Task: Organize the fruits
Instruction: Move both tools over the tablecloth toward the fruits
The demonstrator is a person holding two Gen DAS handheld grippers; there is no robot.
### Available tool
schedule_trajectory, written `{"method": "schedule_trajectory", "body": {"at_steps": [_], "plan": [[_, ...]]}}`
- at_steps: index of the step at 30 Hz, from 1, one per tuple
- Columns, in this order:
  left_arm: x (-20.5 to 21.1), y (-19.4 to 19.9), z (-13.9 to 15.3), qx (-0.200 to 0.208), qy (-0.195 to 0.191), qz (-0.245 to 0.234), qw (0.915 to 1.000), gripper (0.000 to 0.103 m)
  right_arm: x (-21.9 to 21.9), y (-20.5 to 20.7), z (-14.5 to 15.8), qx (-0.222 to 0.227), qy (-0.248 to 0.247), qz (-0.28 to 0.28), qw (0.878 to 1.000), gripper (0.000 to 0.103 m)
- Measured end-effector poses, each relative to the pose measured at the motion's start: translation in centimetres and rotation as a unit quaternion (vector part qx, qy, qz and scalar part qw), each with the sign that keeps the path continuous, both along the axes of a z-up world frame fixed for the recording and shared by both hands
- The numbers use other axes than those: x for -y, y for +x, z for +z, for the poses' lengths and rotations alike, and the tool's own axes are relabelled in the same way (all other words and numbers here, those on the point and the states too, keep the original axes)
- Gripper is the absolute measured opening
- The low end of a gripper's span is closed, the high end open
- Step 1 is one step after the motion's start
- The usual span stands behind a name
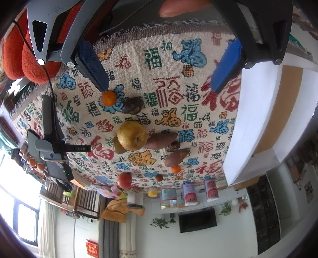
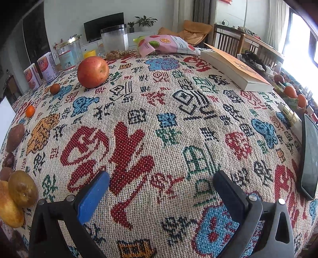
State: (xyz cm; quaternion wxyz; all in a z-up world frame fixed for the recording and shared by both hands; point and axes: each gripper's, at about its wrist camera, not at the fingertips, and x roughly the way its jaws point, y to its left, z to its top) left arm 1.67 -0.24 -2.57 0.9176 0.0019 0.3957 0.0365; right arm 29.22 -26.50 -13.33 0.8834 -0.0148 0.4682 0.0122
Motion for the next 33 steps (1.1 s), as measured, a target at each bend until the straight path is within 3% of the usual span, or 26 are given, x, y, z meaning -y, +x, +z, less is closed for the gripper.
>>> {"method": "schedule_trajectory", "body": {"at_steps": [33], "plan": [[0.4, -0.3, -0.1, -0.003, 0.009, 0.005, 0.9999, 0.102, 0.0, 0.0, 0.1, 0.0, 0.0, 0.001, 1.0, 0.103]]}}
